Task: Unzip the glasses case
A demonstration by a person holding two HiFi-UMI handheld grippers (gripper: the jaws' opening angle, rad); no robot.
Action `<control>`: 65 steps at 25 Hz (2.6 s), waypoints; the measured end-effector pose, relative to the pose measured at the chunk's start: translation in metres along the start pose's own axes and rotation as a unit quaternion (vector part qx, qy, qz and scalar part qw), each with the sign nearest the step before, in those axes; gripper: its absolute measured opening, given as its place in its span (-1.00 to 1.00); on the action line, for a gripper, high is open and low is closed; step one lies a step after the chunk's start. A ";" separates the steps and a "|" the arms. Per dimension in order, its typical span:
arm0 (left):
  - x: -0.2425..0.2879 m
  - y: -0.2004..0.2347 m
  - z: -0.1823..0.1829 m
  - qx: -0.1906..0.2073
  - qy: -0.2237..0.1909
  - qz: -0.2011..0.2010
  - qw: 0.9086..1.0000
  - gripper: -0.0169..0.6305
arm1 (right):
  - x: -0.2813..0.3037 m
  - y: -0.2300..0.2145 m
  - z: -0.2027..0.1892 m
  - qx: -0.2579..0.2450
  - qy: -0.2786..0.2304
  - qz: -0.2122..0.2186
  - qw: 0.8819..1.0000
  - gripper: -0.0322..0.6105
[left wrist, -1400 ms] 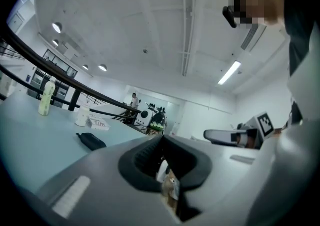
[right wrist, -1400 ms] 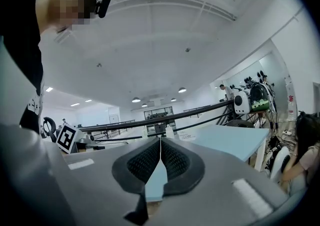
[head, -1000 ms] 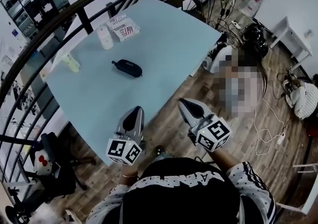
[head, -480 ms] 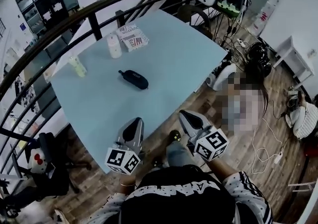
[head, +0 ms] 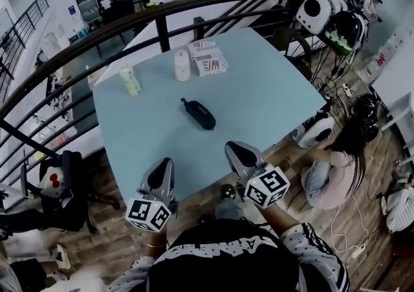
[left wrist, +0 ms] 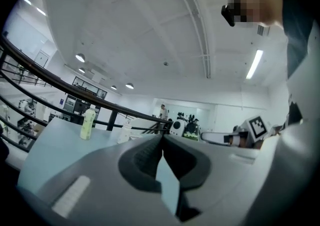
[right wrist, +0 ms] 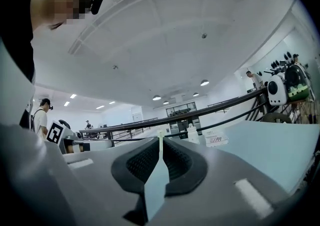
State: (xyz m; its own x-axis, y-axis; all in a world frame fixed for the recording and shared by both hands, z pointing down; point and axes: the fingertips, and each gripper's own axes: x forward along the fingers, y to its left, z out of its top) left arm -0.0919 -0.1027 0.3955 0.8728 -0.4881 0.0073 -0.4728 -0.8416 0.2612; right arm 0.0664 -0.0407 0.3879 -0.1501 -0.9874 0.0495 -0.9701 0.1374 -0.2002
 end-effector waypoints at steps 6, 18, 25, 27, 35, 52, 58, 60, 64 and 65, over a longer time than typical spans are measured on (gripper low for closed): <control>0.032 0.004 0.003 0.007 -0.006 0.030 1.000 -0.95 | 0.022 -0.036 -0.003 0.012 0.001 0.028 1.000 -0.86; 0.109 -0.010 0.005 0.017 -0.012 0.046 0.999 -0.95 | 0.047 -0.108 0.011 0.003 0.011 0.052 0.999 -0.76; 0.141 -0.009 -0.007 0.017 -0.007 0.063 0.998 -0.95 | 0.061 -0.136 0.005 0.003 0.025 0.068 0.997 -0.71; 0.144 -0.009 -0.012 0.015 -0.007 0.074 0.997 -0.95 | 0.065 -0.140 -0.001 0.003 0.038 0.079 0.996 -0.68; 0.156 0.006 -0.026 0.010 -0.016 0.095 0.995 -0.95 | 0.100 -0.156 -0.035 -0.006 0.083 0.094 0.992 -0.48; 0.154 0.108 -0.016 -0.034 0.004 0.105 0.994 -0.95 | 0.216 -0.137 -0.136 -0.048 0.257 0.031 0.965 0.16; 0.142 0.134 -0.024 -0.057 0.011 0.107 0.993 -0.95 | 0.229 -0.134 -0.161 -0.063 0.296 0.007 0.953 0.30; 0.143 0.141 -0.024 -0.060 0.009 0.102 0.993 -0.95 | 0.235 -0.140 -0.167 -0.071 0.302 -0.006 0.951 0.34; 0.144 0.157 -0.026 -0.066 0.007 0.098 0.993 -0.95 | 0.244 -0.146 -0.182 -0.074 0.322 -0.022 0.944 0.41; 0.144 0.159 -0.027 -0.068 0.009 0.098 0.993 -0.95 | 0.245 -0.146 -0.186 -0.075 0.327 -0.023 0.942 0.42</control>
State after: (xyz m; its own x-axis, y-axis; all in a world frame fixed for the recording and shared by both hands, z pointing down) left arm -0.0382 -0.3010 0.4640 0.7683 -0.6341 0.0868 -0.6137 -0.6914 0.3811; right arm 0.1361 -0.2882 0.6112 -0.1443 -0.7396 0.6573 -0.9872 0.1528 -0.0448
